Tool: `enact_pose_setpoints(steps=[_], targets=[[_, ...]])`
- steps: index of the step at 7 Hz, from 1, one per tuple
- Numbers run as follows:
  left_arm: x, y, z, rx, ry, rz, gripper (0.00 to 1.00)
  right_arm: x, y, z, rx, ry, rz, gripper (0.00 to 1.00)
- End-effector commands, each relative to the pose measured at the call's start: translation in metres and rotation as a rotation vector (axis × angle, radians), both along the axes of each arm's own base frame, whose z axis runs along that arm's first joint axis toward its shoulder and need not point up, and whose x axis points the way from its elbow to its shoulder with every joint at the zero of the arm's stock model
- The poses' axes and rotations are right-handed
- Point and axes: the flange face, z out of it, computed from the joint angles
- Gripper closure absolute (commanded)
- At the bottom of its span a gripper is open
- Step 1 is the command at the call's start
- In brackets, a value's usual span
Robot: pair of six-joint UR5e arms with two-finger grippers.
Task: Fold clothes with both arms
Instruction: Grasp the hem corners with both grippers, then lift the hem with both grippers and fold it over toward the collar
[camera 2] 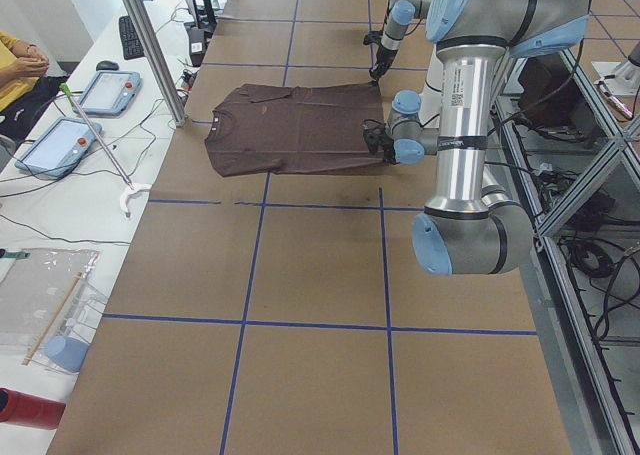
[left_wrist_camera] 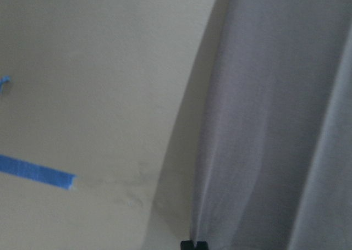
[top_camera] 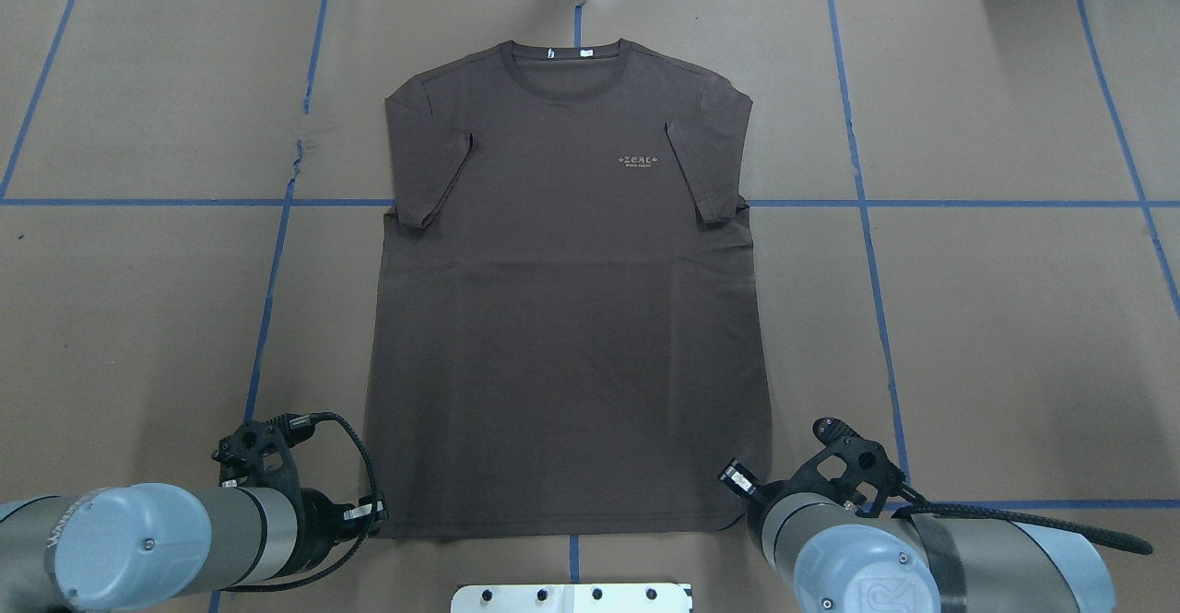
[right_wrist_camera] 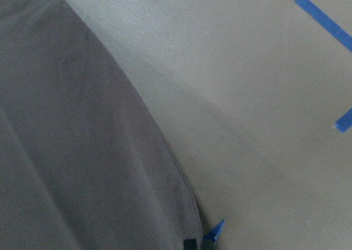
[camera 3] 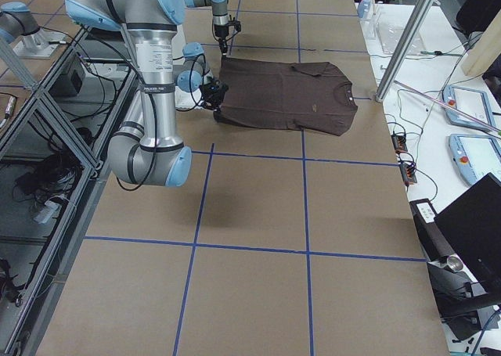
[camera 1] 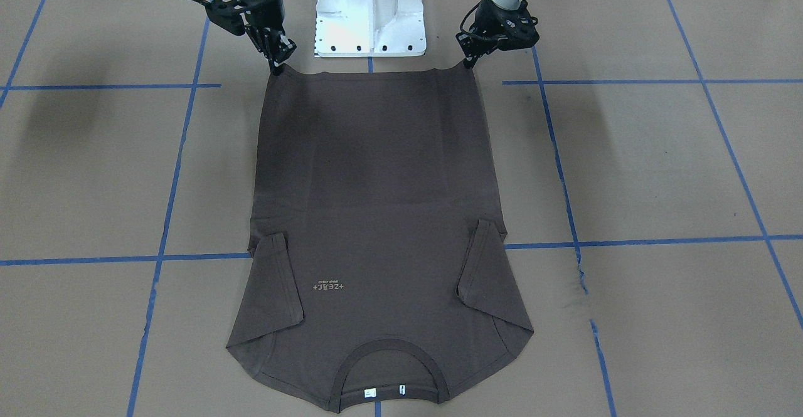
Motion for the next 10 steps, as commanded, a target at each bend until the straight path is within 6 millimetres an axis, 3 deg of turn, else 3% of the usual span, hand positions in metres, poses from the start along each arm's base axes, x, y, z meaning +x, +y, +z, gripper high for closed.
enact_pose_setpoints(steps=[1,2,3,4,5,6,8,9,10], targets=[[0.004,0.018,-0.014,-0.078,0.029,-0.011,1.00,0.036,0.017,-0.035,-0.004,0.006,-0.034,1.00],[0.009,0.009,-0.026,-0.065,0.041,-0.019,1.00,0.037,0.002,-0.031,0.005,0.021,-0.015,1.00],[0.005,-0.045,-0.061,0.006,0.073,-0.087,1.00,0.040,-0.047,-0.041,0.062,0.032,0.009,1.00],[0.003,-0.116,-0.085,0.056,0.048,-0.162,1.00,0.044,-0.094,-0.044,0.057,0.051,0.026,1.00],[0.008,-0.192,-0.076,0.078,0.000,-0.193,1.00,0.025,-0.142,-0.042,0.047,0.081,0.031,1.00],[-0.001,-0.252,-0.056,0.135,-0.071,-0.227,1.00,0.016,-0.200,-0.045,0.057,0.121,0.070,1.00],[-0.019,-0.331,-0.038,0.188,-0.073,-0.313,1.00,0.029,-0.292,-0.011,0.060,0.129,0.096,1.00],[-0.023,-0.353,-0.042,0.211,-0.077,-0.330,1.00,0.025,-0.347,0.001,0.031,0.116,0.139,1.00],[-0.035,-0.370,-0.039,0.248,-0.102,-0.332,1.00,0.022,-0.405,0.001,0.002,0.103,0.160,1.00]])
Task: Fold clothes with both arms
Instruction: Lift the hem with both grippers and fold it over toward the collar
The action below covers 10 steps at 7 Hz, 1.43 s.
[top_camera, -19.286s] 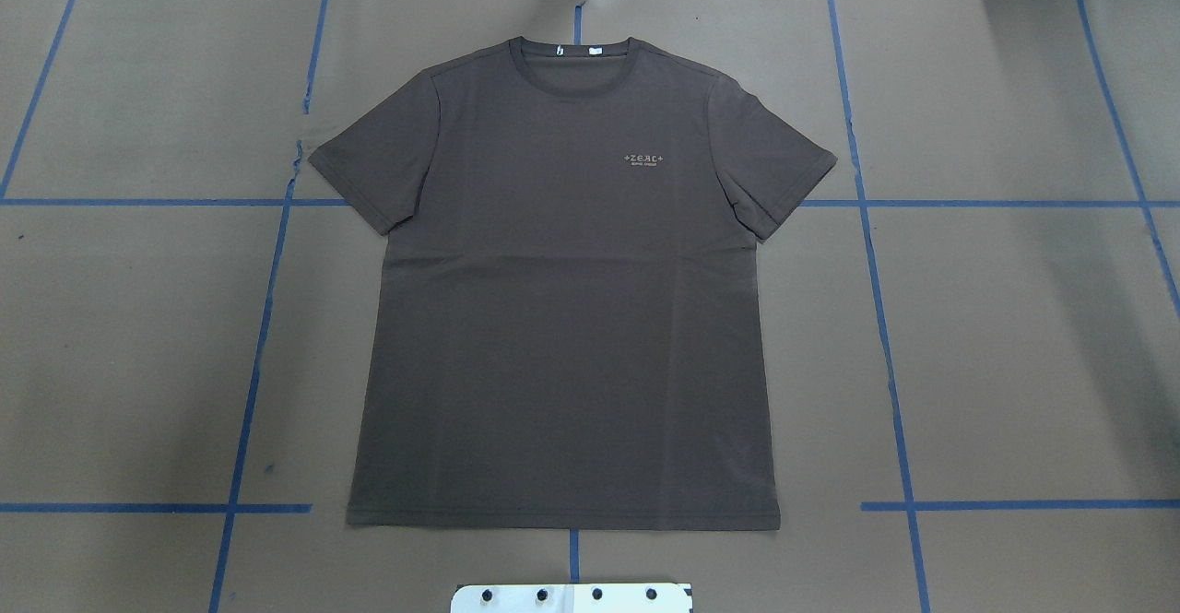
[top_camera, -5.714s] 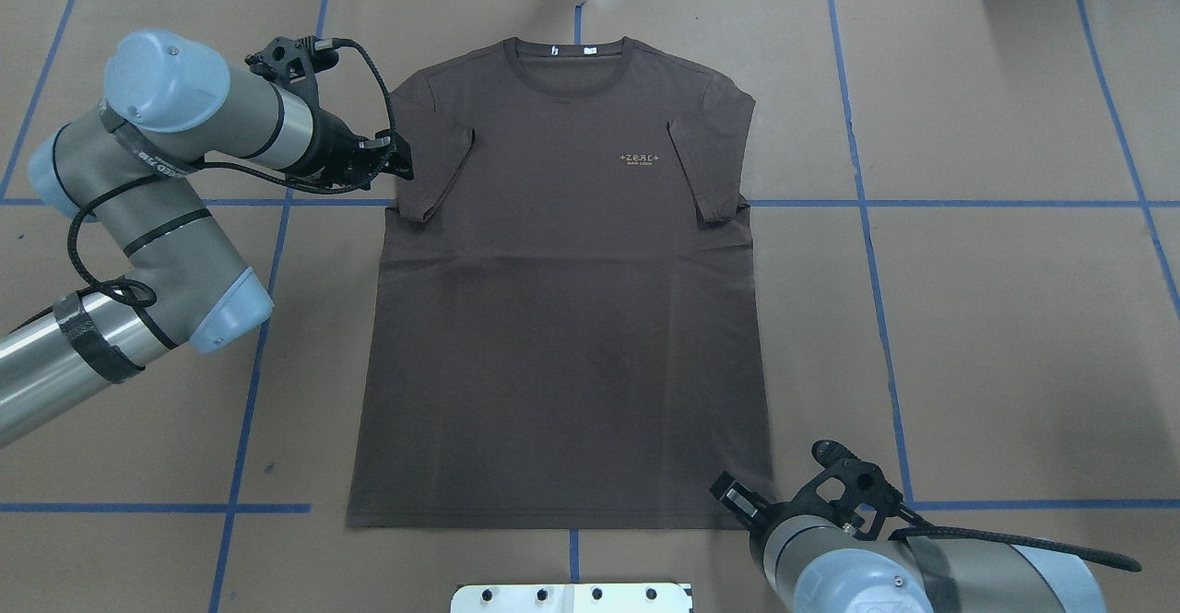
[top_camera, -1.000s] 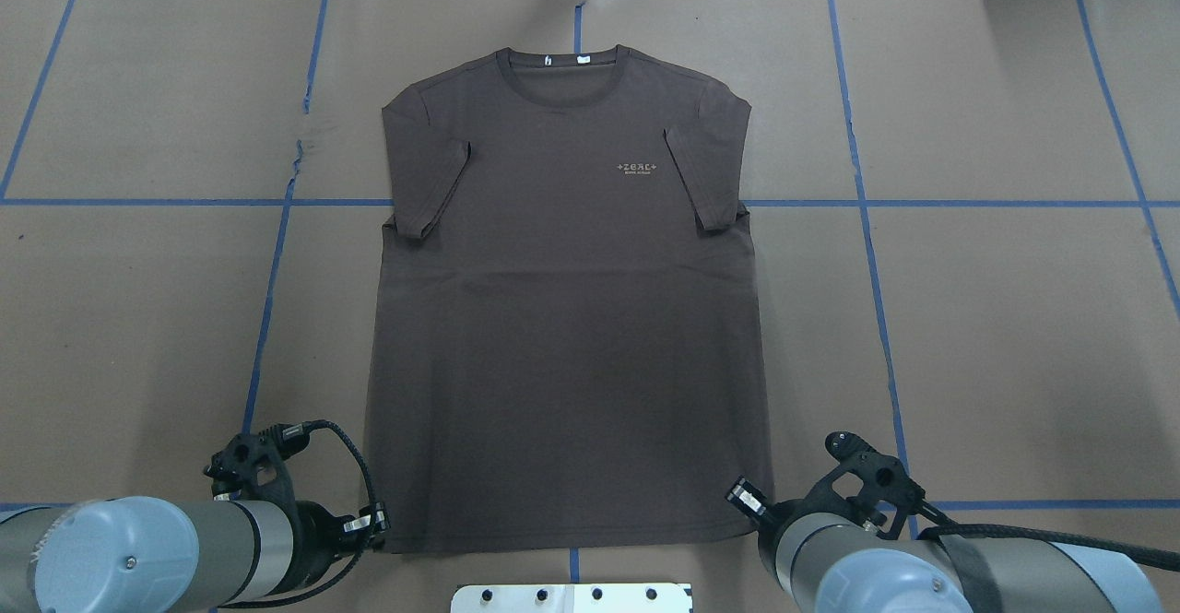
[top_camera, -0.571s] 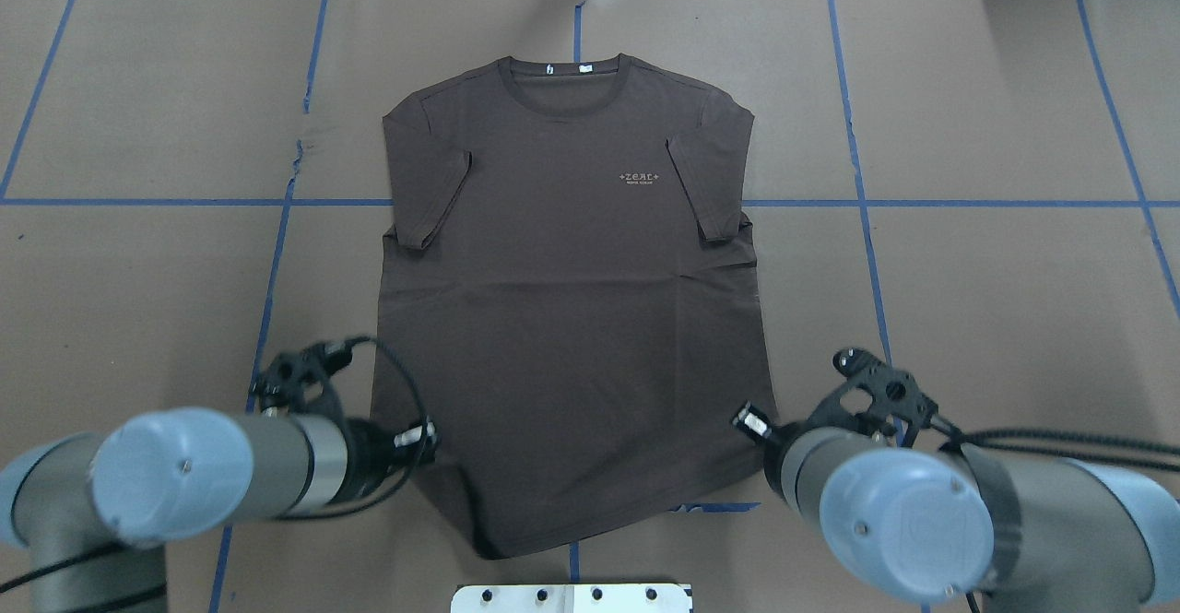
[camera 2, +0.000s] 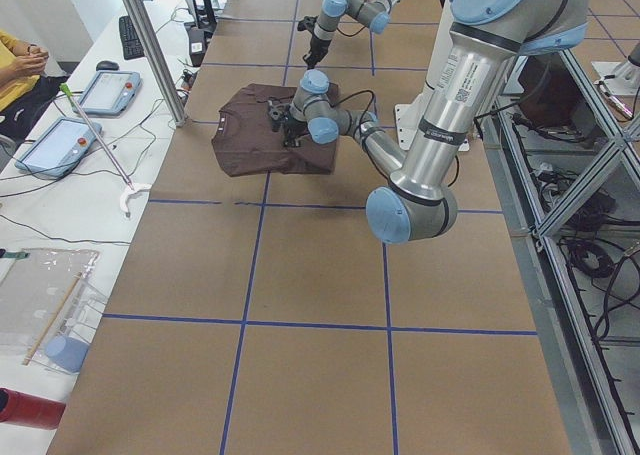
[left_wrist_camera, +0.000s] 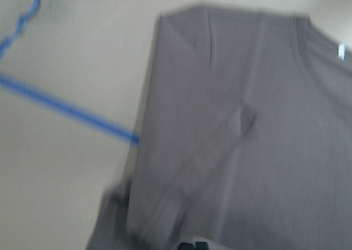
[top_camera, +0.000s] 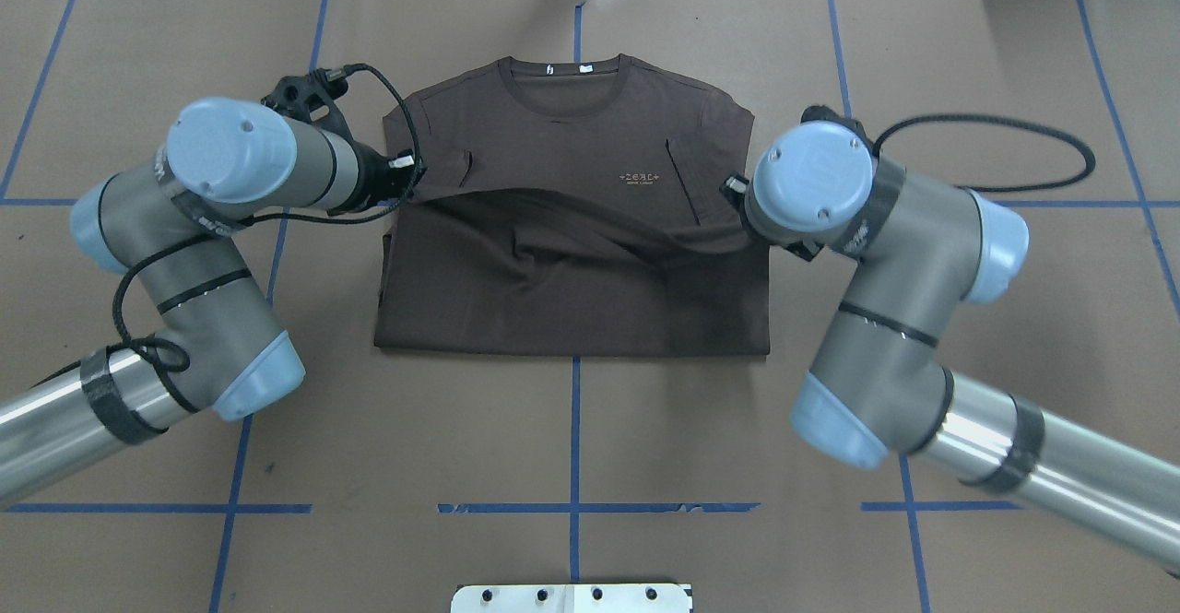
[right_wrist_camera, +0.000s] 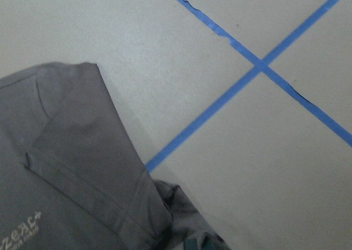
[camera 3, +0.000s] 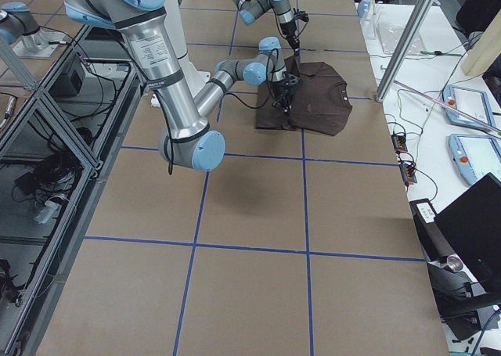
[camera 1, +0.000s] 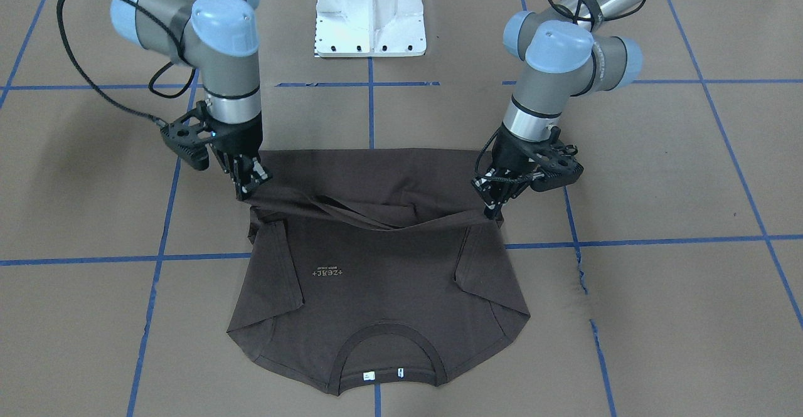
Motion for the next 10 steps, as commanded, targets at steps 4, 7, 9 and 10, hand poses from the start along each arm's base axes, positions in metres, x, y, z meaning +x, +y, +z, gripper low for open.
enact_pose_setpoints(steps=[4,7,9,10], targets=[[0.006,-0.084,0.040,0.095,-0.048,-0.023,1.00,-0.023,-0.165,0.009,-0.012,0.000,0.066,1.00],[0.001,-0.099,0.035,0.123,-0.072,-0.035,1.00,-0.016,-0.180,0.004,-0.006,0.005,0.074,1.00],[0.004,-0.103,0.047,0.128,-0.081,-0.031,1.00,-0.027,-0.186,0.008,-0.023,0.024,0.065,1.00],[0.005,-0.103,0.050,0.124,-0.083,-0.029,1.00,-0.032,-0.183,0.010,-0.025,0.028,0.057,0.83]])
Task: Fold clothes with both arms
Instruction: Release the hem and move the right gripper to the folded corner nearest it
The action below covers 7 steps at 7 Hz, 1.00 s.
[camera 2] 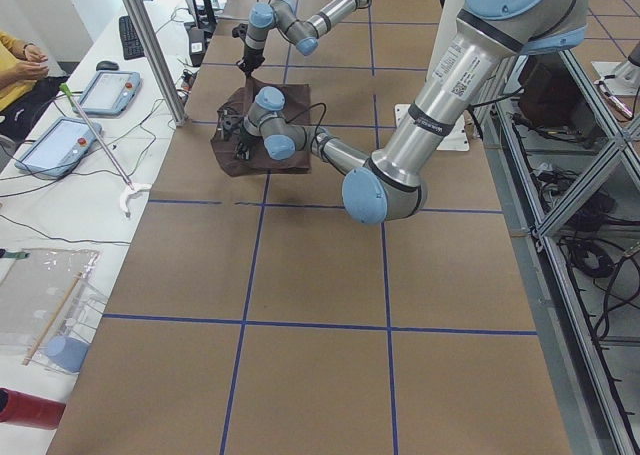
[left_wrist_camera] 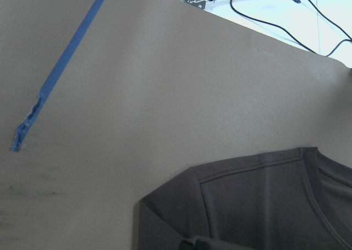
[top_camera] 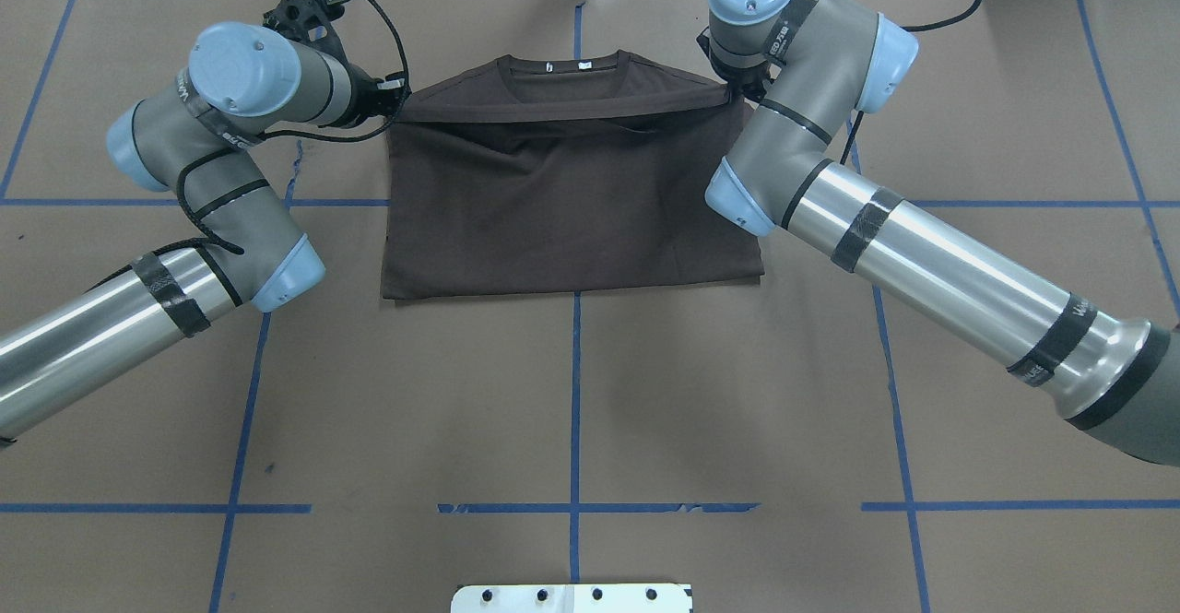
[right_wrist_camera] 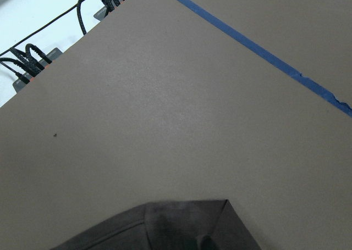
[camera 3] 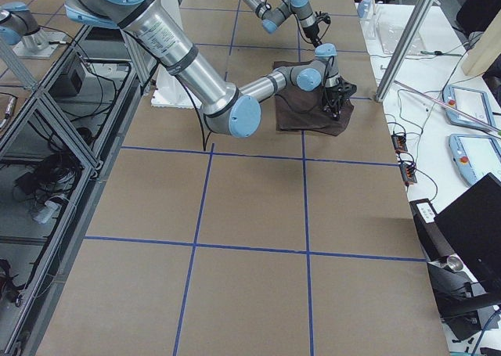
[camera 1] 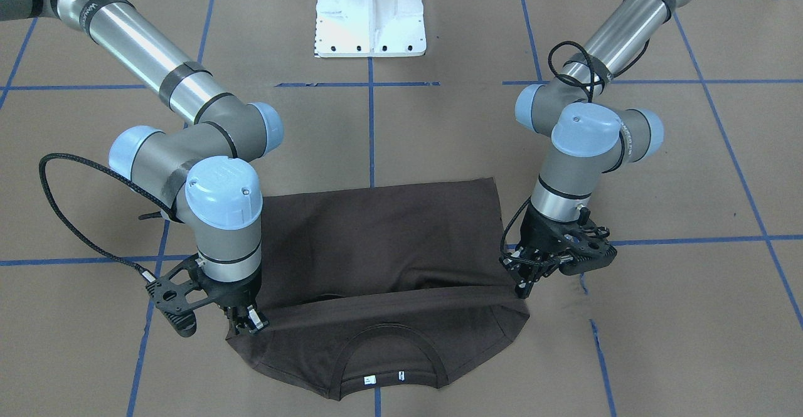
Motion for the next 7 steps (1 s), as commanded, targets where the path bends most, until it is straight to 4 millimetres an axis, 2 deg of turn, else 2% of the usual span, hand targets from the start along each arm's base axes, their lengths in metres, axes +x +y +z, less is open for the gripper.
enact_pose_setpoints(steps=[1,2,4,5,6,7], targets=[[0.001,-0.002,0.003,0.002,-0.003,0.001,0.91,-0.009,0.000,0.006,-0.011,0.014,-0.009,0.57],[0.001,-0.002,0.002,0.003,0.000,0.001,0.85,-0.009,0.000,0.004,-0.009,0.011,-0.009,0.40],[-0.003,0.001,0.005,0.038,0.037,0.000,0.77,-0.005,-0.003,-0.013,0.026,-0.041,-0.005,0.39],[-0.003,0.001,0.001,0.045,0.045,-0.001,0.75,0.000,0.005,-0.029,0.029,-0.093,-0.026,0.39],[-0.004,0.002,-0.004,0.063,0.067,-0.003,0.75,0.011,0.023,-0.018,0.020,-0.120,-0.047,0.38],[-0.005,0.004,-0.002,0.070,0.074,-0.001,0.75,0.031,0.056,-0.007,0.018,-0.173,-0.086,0.38]])
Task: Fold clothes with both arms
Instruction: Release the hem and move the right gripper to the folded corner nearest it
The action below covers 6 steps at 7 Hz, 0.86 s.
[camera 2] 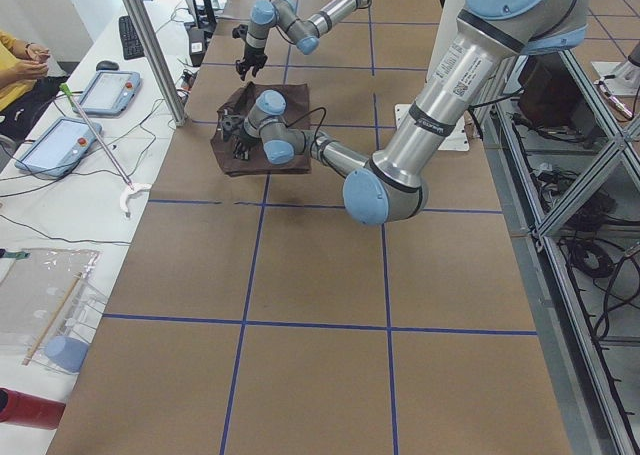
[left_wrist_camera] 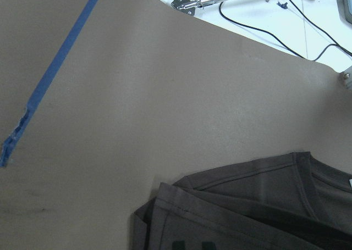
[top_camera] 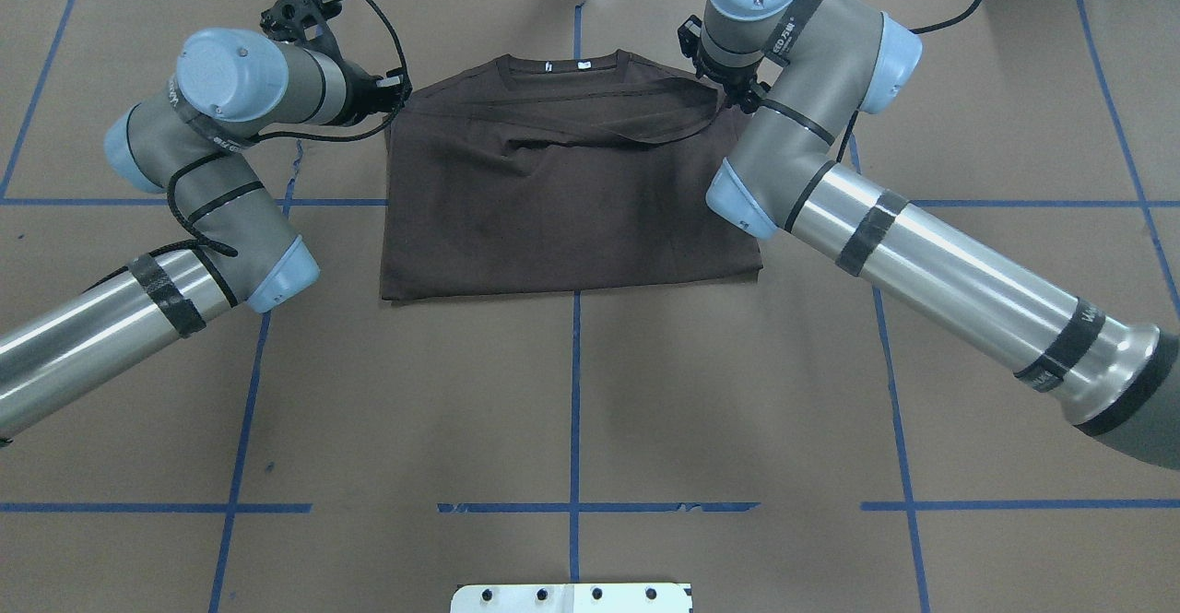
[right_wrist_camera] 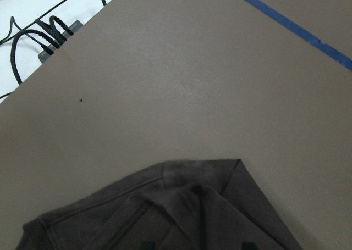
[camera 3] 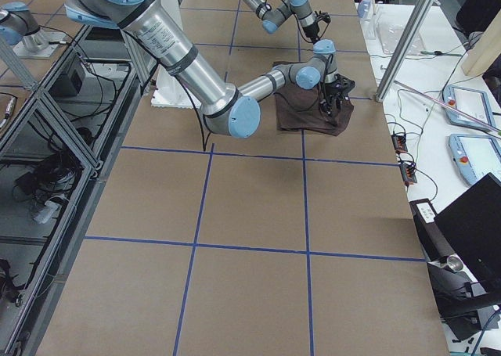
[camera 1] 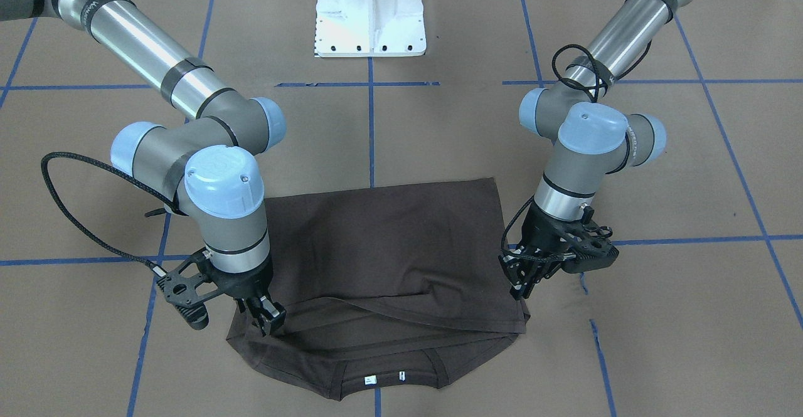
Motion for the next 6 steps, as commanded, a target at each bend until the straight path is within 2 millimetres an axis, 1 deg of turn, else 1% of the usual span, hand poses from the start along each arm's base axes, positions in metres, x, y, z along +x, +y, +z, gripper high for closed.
enact_pose_setpoints(steps=[1,2,3,4,5,6], targets=[[-0.002,0.002,0.000,0.016,0.018,-0.002,0.75,0.035,0.065,0.020,-0.016,-0.104,-0.091,0.37],[-0.002,0.002,0.000,0.016,0.020,-0.002,0.75,0.040,0.108,0.040,-0.012,-0.110,-0.127,0.35],[-0.001,0.003,0.000,0.017,0.019,0.000,0.75,0.042,0.140,0.061,-0.018,-0.100,-0.149,0.32],[0.001,0.004,0.001,0.015,0.021,0.002,0.75,0.029,0.159,0.068,-0.010,-0.080,-0.145,0.27],[0.002,0.005,0.001,0.016,0.020,0.004,0.75,0.013,0.171,0.069,-0.015,-0.071,-0.133,0.27],[0.001,0.005,0.003,0.017,0.017,0.005,0.75,0.010,0.173,0.070,-0.006,-0.062,-0.117,0.27]])
